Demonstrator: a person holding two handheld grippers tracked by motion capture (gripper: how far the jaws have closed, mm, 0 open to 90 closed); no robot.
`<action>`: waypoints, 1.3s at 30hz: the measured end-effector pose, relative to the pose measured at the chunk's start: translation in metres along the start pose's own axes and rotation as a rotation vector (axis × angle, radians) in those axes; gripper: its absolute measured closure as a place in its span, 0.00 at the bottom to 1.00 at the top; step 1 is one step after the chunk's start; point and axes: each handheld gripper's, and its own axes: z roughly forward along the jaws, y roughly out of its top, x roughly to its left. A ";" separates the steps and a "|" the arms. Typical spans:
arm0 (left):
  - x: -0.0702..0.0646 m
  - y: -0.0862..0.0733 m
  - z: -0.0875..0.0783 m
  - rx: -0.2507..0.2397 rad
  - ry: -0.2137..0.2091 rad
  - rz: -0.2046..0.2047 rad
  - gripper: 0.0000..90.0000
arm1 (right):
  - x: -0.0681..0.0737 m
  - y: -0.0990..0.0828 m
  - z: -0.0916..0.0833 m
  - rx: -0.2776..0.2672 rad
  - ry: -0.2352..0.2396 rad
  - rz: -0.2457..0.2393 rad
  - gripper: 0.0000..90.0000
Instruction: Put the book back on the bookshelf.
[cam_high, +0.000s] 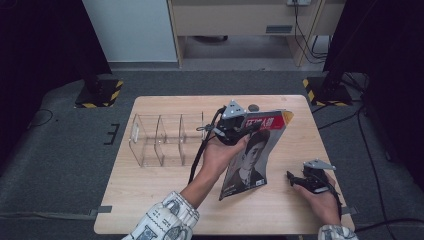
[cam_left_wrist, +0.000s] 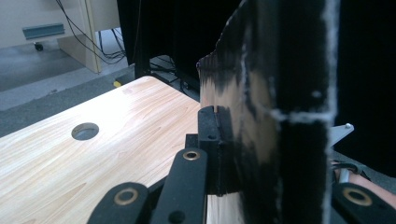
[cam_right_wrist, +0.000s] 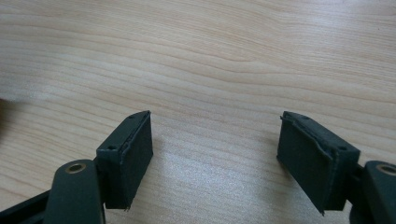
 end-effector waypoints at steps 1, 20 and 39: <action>0.000 0.000 -0.001 0.001 0.001 0.001 0.96 | 0.000 0.000 0.000 0.002 0.002 0.002 0.29; -0.003 0.004 -0.030 -0.021 -0.006 0.015 0.96 | 0.001 0.001 0.000 0.005 0.006 -0.005 0.29; -0.005 0.009 -0.071 0.002 0.002 0.053 0.96 | 0.001 0.000 0.000 0.005 0.008 -0.006 0.29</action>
